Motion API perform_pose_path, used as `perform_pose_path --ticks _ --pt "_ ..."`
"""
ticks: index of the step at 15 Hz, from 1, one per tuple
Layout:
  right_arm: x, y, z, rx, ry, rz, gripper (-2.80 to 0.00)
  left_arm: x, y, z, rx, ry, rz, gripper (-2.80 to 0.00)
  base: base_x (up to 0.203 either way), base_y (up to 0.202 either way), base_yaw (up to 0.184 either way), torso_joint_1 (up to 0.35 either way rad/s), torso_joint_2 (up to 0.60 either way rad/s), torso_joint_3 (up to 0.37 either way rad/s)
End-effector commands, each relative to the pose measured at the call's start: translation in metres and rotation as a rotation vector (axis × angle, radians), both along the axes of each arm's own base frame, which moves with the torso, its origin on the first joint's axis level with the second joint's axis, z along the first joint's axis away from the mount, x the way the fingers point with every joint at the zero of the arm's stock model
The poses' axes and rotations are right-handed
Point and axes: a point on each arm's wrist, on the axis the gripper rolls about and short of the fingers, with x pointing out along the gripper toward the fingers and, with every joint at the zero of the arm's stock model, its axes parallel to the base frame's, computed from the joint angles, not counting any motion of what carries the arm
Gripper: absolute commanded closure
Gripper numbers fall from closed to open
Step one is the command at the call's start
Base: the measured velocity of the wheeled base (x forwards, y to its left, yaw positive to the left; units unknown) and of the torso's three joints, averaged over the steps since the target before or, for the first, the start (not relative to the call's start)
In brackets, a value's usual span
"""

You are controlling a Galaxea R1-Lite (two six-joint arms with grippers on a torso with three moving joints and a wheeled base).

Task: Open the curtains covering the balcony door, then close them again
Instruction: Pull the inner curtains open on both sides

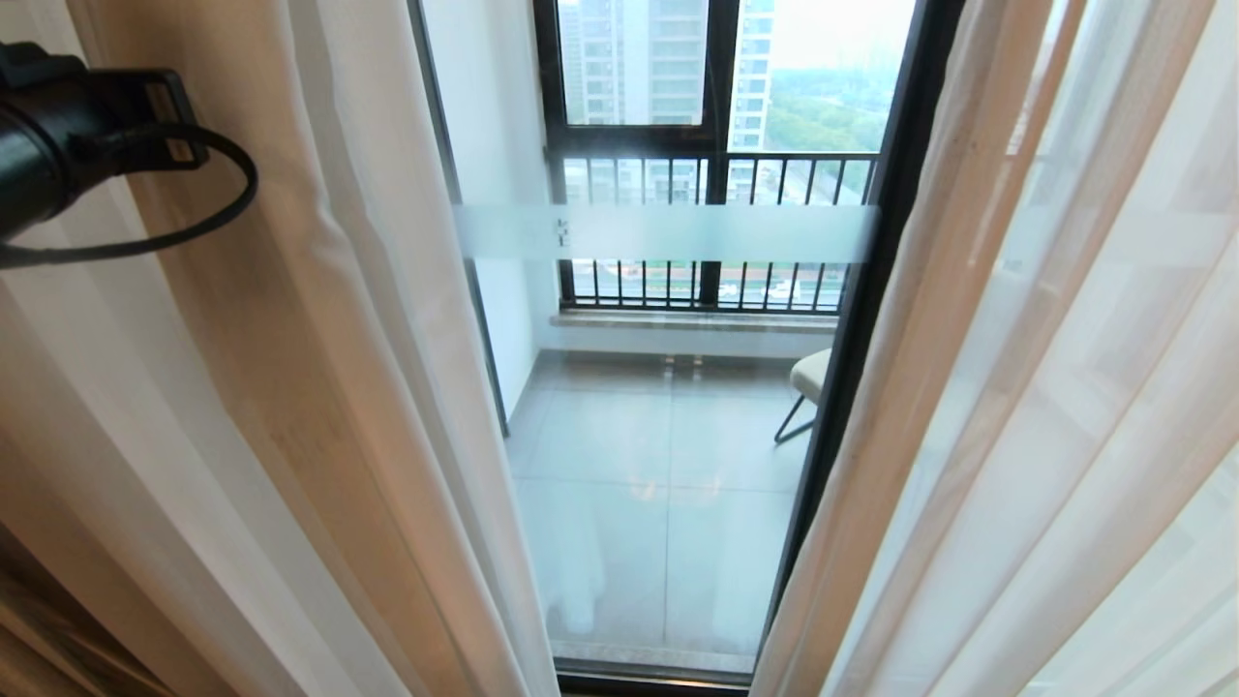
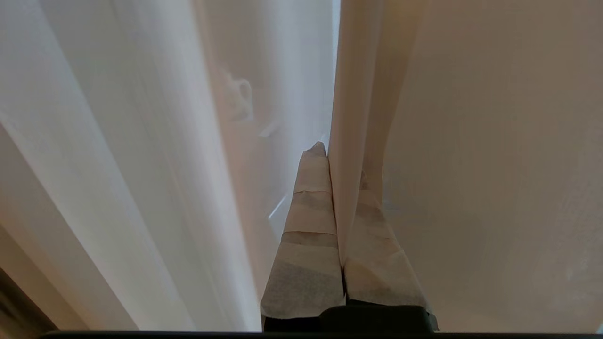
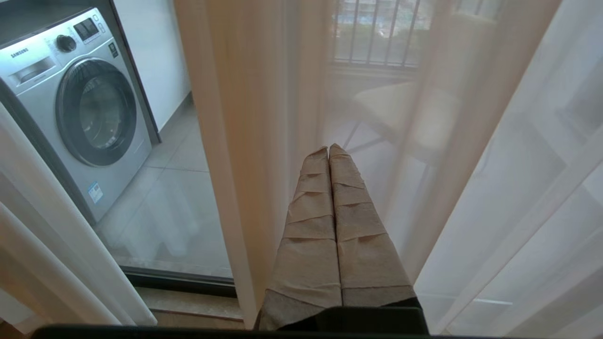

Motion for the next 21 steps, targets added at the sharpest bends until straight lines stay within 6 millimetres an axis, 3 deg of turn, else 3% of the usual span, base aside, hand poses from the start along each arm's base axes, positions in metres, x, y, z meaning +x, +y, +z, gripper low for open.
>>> perform_pose_path --ticks 1,21 --pt "0.0000 0.0000 0.0001 0.000 -0.001 0.001 0.00 0.0006 0.0000 -0.0008 0.000 0.001 0.003 0.00 0.000 0.192 0.001 0.002 0.00 0.002" --pt "0.0000 0.0000 0.0001 0.000 -0.001 0.000 0.00 0.0006 0.0000 -0.0008 -0.003 0.000 0.002 0.00 0.000 0.190 0.001 0.002 0.00 0.003"
